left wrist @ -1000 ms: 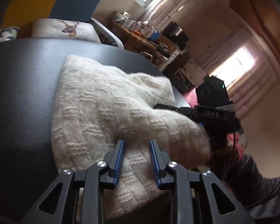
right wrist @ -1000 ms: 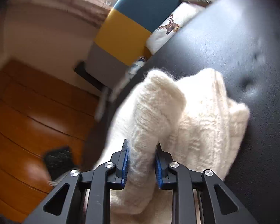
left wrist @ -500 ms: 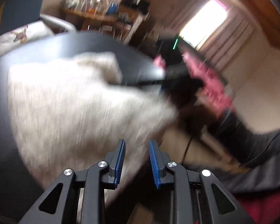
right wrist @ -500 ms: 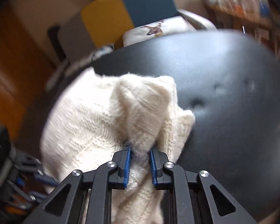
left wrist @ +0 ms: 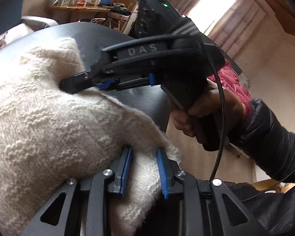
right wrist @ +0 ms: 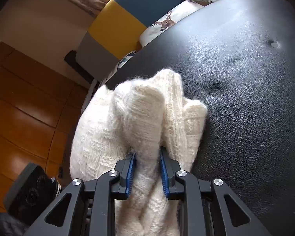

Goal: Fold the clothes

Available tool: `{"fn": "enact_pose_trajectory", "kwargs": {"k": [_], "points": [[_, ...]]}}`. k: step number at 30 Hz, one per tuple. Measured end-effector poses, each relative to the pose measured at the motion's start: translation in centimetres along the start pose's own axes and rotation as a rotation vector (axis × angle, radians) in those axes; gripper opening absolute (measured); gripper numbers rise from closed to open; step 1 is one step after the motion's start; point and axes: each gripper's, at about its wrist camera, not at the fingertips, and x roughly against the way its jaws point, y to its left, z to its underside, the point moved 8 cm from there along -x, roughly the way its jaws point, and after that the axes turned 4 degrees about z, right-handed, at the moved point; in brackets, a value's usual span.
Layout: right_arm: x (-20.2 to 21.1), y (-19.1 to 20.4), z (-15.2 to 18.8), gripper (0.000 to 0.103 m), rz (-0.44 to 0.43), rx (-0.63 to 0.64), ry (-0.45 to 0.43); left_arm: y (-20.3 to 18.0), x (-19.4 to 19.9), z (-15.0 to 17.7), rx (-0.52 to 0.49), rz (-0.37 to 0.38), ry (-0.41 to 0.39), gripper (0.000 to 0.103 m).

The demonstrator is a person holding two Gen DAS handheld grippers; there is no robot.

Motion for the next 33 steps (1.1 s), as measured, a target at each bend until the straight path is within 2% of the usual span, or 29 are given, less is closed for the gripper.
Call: {"fn": "enact_pose_trajectory", "kwargs": {"k": [4,7,10,12,14,18,19,20,21,22,24,26,28,29,30,33], "points": [[0.4,0.1,0.2,0.026,0.003,0.017,-0.008,-0.5,2.5,-0.2,0.007,-0.011,-0.061,0.024],[0.8,0.6,-0.1,0.035,0.019,0.033,-0.019,-0.4,5.4,1.2,0.019,-0.048,-0.127,0.025],[2.0,1.5,-0.4,0.05,0.035,0.065,-0.037,-0.3,8.3,2.6,0.032,-0.086,-0.193,0.025],[3.1,2.4,-0.7,0.069,0.033,0.08,-0.058,0.3,9.8,4.2,0.063,-0.111,-0.229,0.025],[3.7,3.0,-1.4,0.076,0.009,0.072,-0.079,1.0,10.8,5.2,0.095,-0.132,-0.259,0.025],[2.2,3.6,-3.2,0.077,0.033,0.042,-0.096,1.4,11.6,5.1,0.092,-0.152,-0.298,0.025],[0.7,3.9,-3.9,0.076,0.05,0.033,-0.083,1.1,11.6,4.7,0.076,-0.156,-0.304,0.025],[-0.6,4.1,-4.3,0.063,0.074,0.033,-0.065,0.7,11.4,4.2,0.061,-0.16,-0.311,0.026],[-1.4,4.2,-4.5,0.028,0.117,0.047,-0.046,0.3,11.2,3.6,0.048,-0.154,-0.317,0.026],[-1.8,4.6,-4.7,0.019,0.157,0.078,-0.04,-0.2,10.5,2.9,0.033,-0.141,-0.316,0.026],[-1.8,5.8,-5.2,0.018,0.243,0.176,-0.048,-1.2,9.2,1.5,0.005,-0.114,-0.31,0.026],[-1.1,6.6,-5.2,0.017,0.347,0.307,-0.054,-1.6,6.6,1.5,0.001,-0.067,-0.229,0.027],[-1.5,5.0,-4.6,0.017,0.39,0.332,0.007,-1.6,3.6,2.2,0.01,-0.023,-0.127,0.026],[-1.8,4.1,-4.2,0.017,0.407,0.337,0.042,-1.8,3.1,2.8,0.001,-0.025,-0.12,0.023],[-2.2,2.9,-3.8,0.017,0.398,0.326,0.072,-2.0,2.6,3.4,-0.008,-0.028,-0.113,0.023],[-2.2,0.8,-4.0,0.016,0.264,0.228,0.062,-2.4,2.5,4.1,0.009,-0.026,-0.109,0.023]]}}
